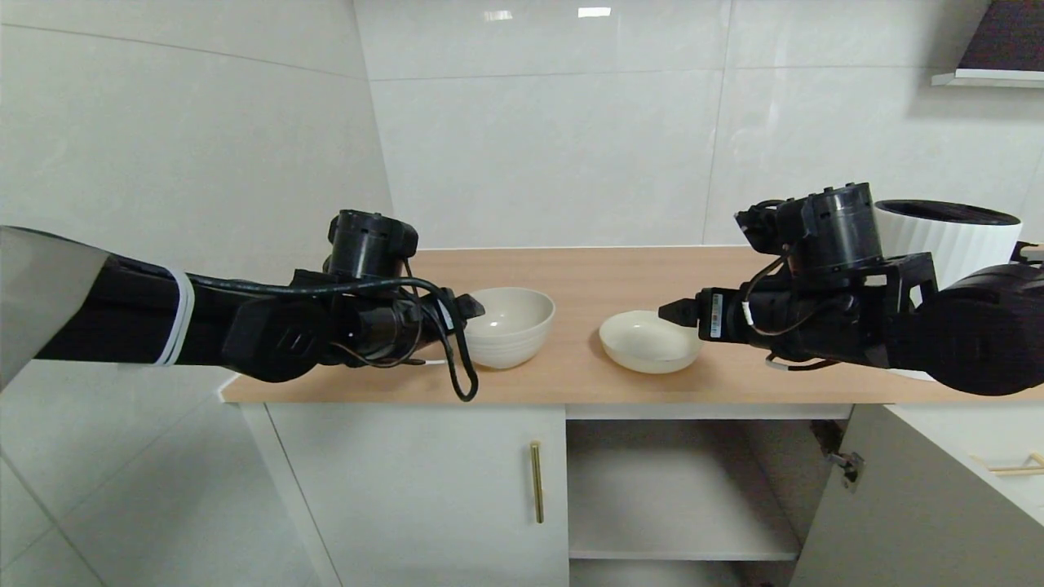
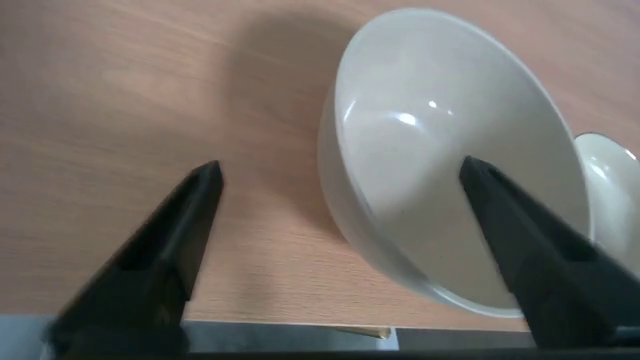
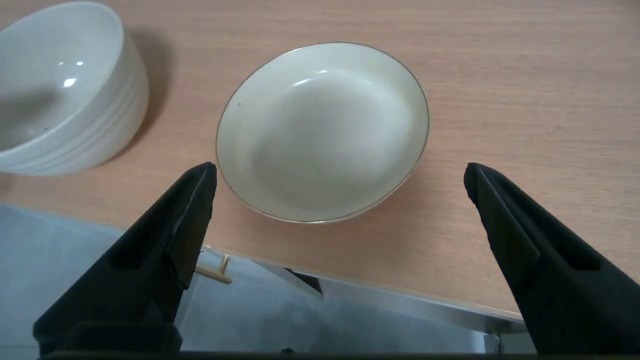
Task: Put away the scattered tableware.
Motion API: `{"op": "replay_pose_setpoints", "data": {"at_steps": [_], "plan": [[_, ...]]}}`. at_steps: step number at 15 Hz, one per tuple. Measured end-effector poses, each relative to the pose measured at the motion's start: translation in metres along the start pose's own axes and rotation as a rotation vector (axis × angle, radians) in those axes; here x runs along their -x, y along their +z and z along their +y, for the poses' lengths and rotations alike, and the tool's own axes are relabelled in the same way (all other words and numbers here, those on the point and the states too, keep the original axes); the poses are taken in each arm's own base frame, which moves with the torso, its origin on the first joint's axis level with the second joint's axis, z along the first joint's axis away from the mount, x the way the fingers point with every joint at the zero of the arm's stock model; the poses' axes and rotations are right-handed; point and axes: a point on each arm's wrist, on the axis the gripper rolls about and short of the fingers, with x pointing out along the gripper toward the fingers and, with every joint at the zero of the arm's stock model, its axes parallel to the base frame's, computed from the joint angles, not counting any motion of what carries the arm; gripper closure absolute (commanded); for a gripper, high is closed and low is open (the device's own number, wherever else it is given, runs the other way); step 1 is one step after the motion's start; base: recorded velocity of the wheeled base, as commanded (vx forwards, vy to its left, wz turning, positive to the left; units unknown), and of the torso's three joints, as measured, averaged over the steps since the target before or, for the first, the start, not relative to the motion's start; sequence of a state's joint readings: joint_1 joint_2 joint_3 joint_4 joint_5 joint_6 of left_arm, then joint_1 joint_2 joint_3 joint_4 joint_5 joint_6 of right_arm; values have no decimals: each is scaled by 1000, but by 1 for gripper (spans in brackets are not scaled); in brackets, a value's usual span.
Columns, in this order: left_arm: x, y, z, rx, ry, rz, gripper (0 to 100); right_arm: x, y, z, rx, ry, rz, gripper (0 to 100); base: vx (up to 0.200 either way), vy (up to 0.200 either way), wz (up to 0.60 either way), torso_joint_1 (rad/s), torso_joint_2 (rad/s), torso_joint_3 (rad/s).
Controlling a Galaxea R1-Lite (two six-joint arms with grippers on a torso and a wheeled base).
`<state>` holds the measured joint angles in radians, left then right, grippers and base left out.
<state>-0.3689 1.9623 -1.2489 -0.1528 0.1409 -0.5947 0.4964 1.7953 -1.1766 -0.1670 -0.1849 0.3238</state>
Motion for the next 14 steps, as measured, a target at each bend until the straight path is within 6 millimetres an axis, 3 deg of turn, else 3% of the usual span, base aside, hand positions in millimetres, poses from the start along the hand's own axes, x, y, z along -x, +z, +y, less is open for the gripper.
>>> {"op": "replay_pose_setpoints", "data": {"at_steps": [6,11,14], "plan": [[3,1,-1,3,-5,-4,100,1,0,0,1,0,-1,0,0,0,0,0,0,0],[27,5,0,6,-55,-2,100,-3,0,0,3,-17,-2,0,0,0,0,0,0,0],[43,3,1,4,-141,44,100,-20,-4,-1,6,-119,-3,0,0,0,0,0,0,0]]}}
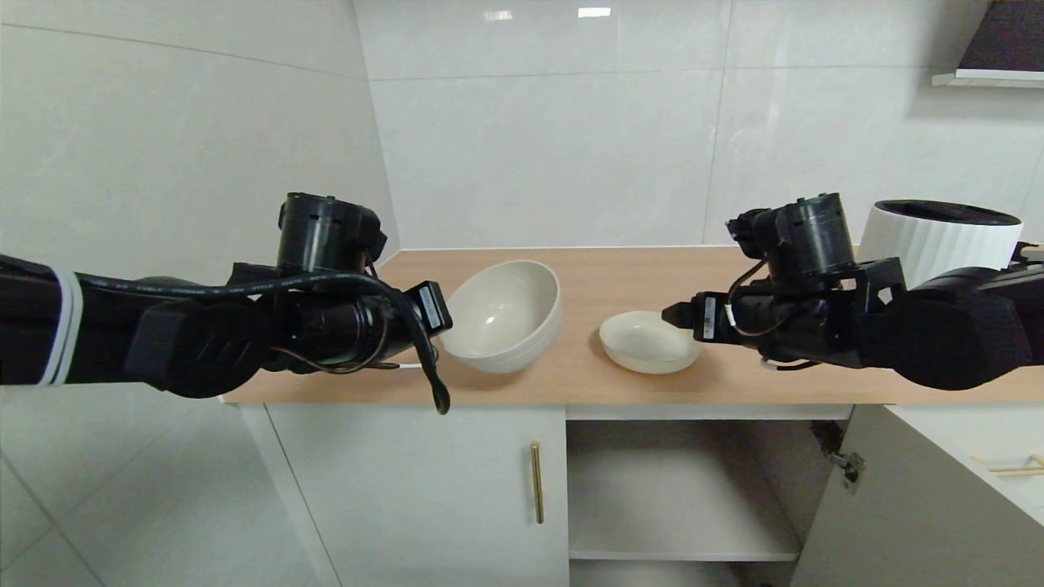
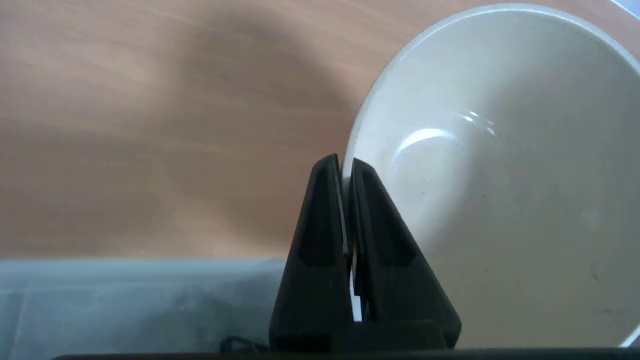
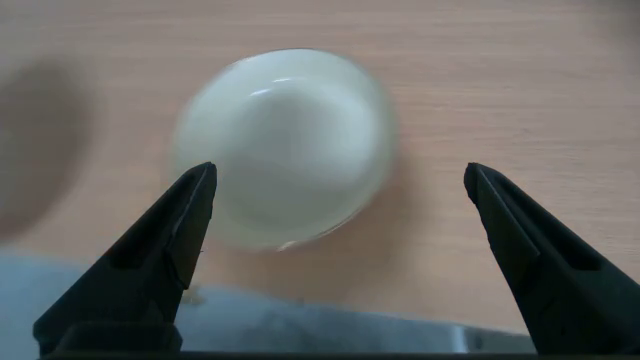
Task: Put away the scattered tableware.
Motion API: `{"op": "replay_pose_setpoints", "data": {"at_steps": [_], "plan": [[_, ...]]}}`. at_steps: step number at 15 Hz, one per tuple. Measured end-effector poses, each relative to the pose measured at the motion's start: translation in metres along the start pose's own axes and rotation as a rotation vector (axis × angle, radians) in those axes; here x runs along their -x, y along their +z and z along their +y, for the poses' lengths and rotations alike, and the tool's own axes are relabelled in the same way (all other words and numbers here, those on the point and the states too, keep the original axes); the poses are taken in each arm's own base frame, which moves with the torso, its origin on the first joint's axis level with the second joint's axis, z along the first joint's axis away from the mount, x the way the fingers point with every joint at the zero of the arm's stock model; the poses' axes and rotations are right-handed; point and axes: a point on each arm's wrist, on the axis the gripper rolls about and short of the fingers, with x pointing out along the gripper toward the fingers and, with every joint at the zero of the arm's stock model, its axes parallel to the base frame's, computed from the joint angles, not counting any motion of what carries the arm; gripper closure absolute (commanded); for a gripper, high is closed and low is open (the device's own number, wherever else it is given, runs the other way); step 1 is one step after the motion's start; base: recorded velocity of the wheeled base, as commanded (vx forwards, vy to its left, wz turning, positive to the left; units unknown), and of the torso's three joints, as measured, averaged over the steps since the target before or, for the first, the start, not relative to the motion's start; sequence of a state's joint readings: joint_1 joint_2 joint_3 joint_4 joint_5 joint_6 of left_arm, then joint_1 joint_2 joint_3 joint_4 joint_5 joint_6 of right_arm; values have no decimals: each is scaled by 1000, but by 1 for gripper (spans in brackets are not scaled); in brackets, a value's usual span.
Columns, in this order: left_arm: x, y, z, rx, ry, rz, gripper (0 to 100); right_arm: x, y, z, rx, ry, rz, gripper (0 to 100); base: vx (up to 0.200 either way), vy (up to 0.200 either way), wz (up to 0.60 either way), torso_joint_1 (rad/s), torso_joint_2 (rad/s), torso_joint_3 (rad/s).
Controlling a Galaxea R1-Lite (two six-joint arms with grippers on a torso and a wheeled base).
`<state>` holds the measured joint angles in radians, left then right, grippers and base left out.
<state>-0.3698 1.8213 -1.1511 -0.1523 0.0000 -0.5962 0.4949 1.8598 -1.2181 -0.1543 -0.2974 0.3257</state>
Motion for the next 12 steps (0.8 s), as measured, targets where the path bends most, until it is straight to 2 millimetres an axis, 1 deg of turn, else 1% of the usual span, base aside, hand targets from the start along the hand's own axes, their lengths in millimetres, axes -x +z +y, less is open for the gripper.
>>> {"op": "replay_pose_setpoints", "data": {"at_steps": [3,6,9,12], "plan": [[11,1,-2,0,-36,4,100,-25,-6,4,-4,-113,-8,0,0,0,0,0,0,0],[15,2,-2,0,-41,-4,100,-43,-15,4,-1,-136,17,0,0,0,0,0,0,0],[17,3,-3,0,-43,-7,100,-53,-18,1,-2,-153,30,0,0,0,0,0,0,0],[17,3,-3,0,-44,-7,100,-58,-20,-2,-7,-162,35,0,0,0,0,0,0,0]]}}
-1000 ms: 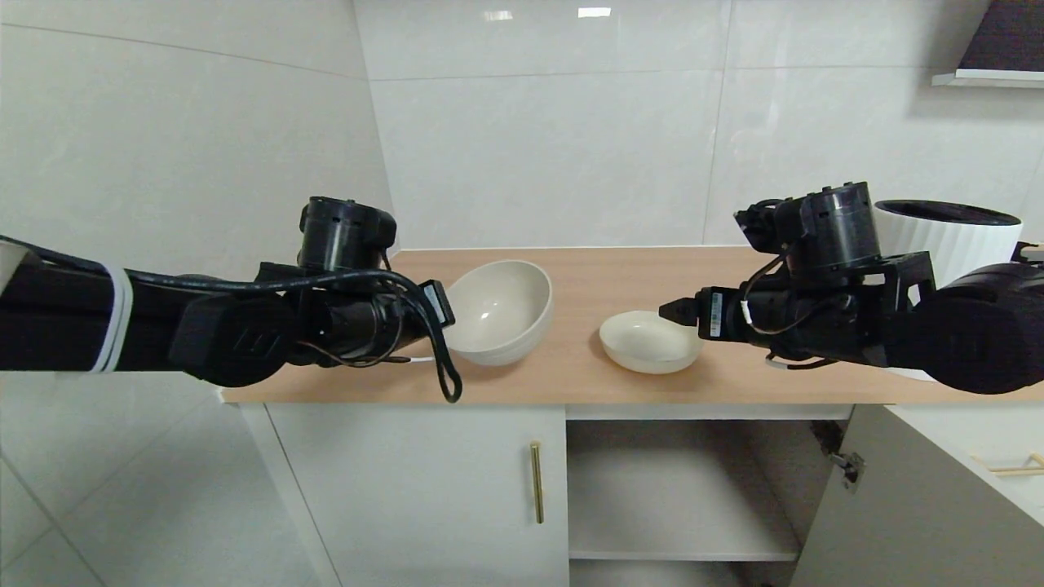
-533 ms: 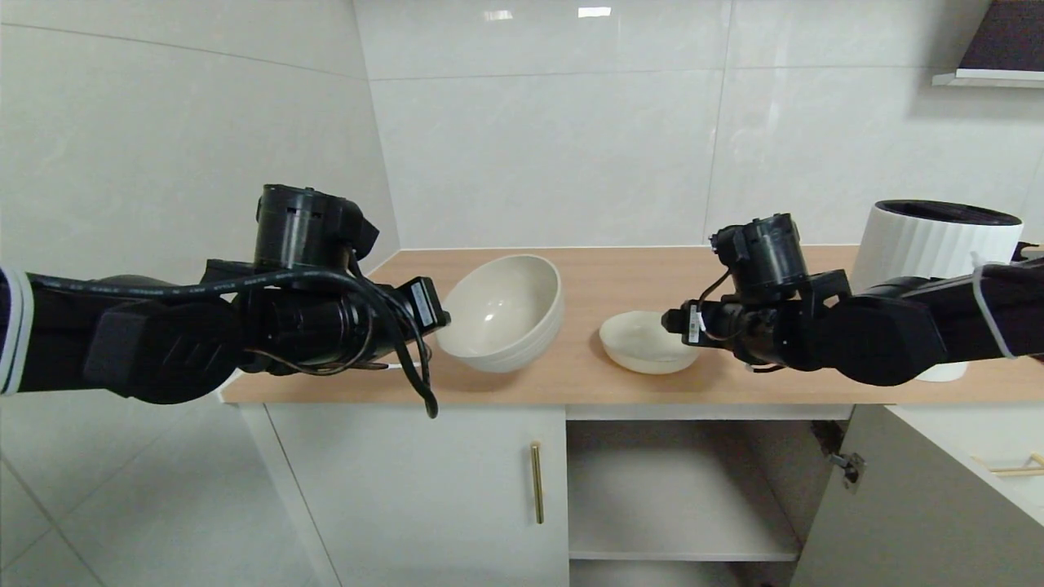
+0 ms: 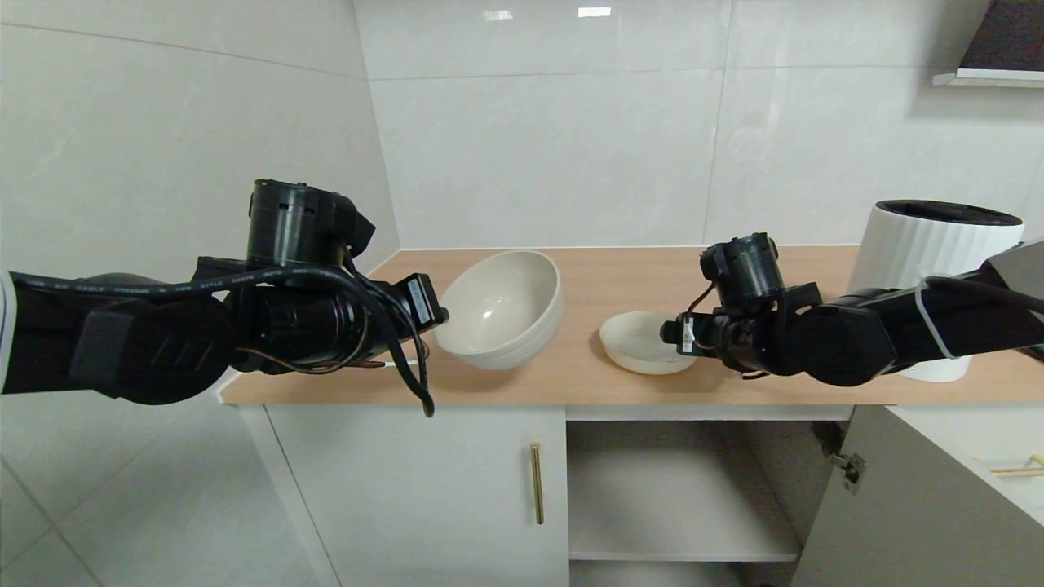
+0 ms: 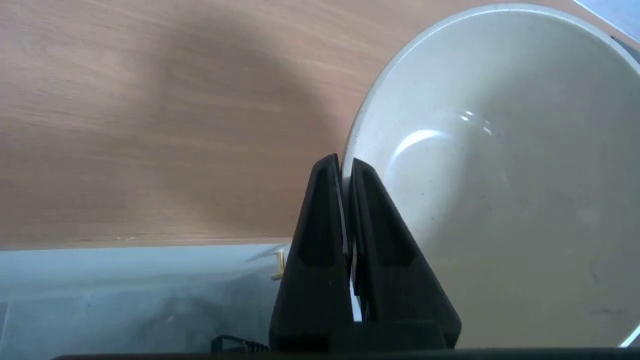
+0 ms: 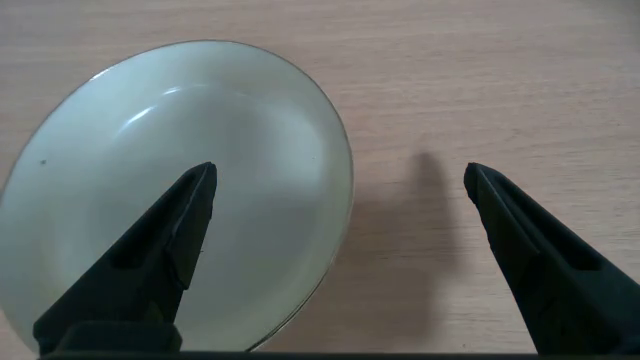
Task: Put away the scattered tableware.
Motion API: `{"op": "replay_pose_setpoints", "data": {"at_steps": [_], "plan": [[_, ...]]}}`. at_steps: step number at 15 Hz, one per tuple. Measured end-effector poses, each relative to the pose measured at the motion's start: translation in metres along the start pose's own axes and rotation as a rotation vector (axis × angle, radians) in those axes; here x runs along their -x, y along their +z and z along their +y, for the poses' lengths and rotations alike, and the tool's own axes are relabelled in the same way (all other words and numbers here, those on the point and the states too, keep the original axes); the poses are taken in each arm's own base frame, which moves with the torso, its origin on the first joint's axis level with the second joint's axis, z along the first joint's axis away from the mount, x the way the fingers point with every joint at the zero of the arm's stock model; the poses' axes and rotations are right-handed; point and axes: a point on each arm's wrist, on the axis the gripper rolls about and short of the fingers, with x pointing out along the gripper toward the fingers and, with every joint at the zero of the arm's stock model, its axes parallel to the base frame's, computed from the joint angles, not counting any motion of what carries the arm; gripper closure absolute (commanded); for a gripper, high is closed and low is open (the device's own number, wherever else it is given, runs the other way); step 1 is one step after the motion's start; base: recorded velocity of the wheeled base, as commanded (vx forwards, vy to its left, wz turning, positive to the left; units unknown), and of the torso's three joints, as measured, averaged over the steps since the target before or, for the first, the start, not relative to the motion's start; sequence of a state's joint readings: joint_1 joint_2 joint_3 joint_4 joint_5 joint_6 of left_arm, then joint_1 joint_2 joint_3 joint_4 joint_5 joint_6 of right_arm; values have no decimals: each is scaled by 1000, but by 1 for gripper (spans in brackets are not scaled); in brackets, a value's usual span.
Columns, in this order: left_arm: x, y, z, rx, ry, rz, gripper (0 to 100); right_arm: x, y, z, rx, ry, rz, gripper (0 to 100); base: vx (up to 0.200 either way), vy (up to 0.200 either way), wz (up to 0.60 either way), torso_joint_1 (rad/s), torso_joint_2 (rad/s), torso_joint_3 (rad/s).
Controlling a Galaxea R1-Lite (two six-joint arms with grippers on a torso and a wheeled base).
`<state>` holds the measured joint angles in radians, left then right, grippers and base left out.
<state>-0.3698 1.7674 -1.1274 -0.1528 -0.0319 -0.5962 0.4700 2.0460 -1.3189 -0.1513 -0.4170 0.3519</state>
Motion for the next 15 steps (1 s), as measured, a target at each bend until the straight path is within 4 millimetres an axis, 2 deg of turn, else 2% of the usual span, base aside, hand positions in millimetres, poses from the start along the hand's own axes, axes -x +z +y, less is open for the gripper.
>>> {"op": "replay_pose_setpoints", "data": {"at_steps": [2,3,11,15], "plan": [[0,0,0,0,0,-1,100,-1,0,0,-3,-1,1,0,0,0,0,0,0,0],[0,0,0,0,0,-1,100,-1,0,0,-4,-2,1,100,0,0,0,0,0,0],[0,0,0,0,1,0,100,-1,0,0,-7,0,1,100,0,0,0,0,0,0],[3,-1,1,0,0,2,100,16,6,-4,-24,13,44,100,0,0,0,0,0,0]]}}
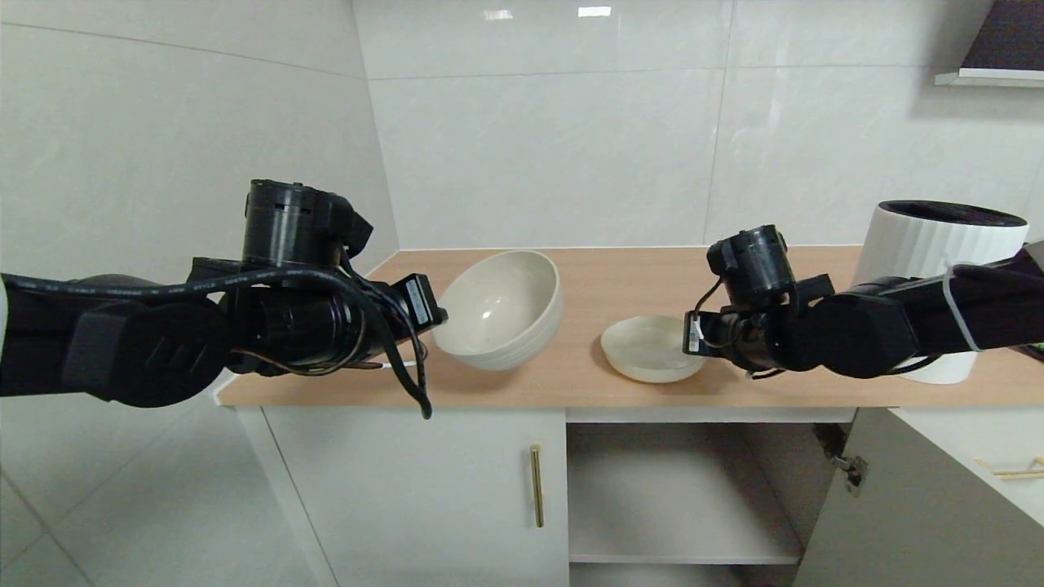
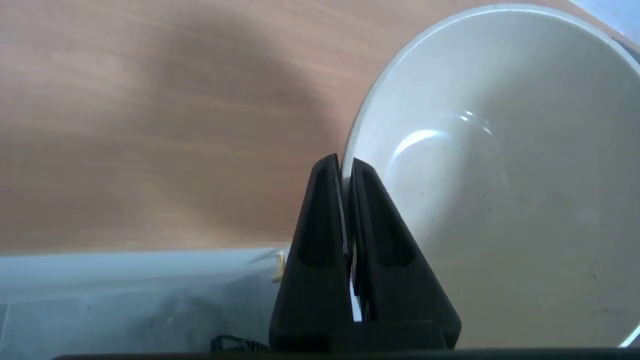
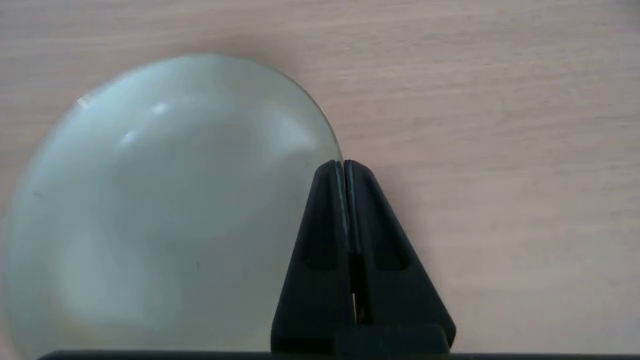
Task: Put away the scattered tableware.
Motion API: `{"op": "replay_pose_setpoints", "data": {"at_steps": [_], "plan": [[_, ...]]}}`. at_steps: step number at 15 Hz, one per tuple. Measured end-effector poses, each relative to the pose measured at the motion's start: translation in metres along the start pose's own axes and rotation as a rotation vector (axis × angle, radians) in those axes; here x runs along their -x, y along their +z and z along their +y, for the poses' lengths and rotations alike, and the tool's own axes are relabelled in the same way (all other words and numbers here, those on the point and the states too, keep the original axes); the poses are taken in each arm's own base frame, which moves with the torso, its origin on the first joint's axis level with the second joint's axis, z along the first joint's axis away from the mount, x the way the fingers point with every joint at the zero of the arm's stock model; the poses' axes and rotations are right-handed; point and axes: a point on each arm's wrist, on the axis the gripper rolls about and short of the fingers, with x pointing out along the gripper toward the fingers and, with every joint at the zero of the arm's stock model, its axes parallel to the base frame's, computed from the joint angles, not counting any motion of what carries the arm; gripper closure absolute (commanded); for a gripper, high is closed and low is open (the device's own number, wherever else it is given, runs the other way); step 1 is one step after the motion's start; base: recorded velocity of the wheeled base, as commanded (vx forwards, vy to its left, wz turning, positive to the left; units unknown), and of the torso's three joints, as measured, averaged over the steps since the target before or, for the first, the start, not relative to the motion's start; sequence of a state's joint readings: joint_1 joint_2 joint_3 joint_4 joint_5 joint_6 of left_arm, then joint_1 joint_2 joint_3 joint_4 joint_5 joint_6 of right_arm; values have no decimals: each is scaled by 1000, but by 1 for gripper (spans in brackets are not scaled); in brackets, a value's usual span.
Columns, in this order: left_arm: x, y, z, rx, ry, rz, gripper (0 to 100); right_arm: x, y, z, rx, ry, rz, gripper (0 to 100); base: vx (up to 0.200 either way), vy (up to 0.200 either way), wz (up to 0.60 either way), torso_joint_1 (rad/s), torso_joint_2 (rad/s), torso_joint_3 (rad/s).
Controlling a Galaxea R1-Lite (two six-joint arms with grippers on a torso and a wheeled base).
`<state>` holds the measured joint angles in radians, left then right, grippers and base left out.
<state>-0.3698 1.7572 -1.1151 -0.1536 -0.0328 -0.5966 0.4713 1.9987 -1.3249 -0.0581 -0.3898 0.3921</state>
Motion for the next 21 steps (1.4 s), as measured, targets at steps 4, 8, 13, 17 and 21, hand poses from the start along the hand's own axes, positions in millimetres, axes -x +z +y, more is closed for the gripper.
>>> {"op": "replay_pose_setpoints", "data": {"at_steps": [4,8,13,17,21], "plan": [[16,-8,4,-7,-25,3,100,36,13,-6,-36,114,49,100,0,0,0,0,0,0],[41,-14,2,-19,-125,24,100,74,11,-20,-41,202,119,100,0,0,0,0,0,0],[47,-17,-1,-25,-141,24,100,94,6,-30,-14,248,128,100,0,0,0,0,0,0],[46,-19,-2,-27,-141,31,100,98,5,-32,-1,250,124,100,-150,0,0,7,3,3],[45,-19,-1,-27,-139,37,100,98,4,-32,9,250,128,100,-150,0,0,-2,-1,2]]}}
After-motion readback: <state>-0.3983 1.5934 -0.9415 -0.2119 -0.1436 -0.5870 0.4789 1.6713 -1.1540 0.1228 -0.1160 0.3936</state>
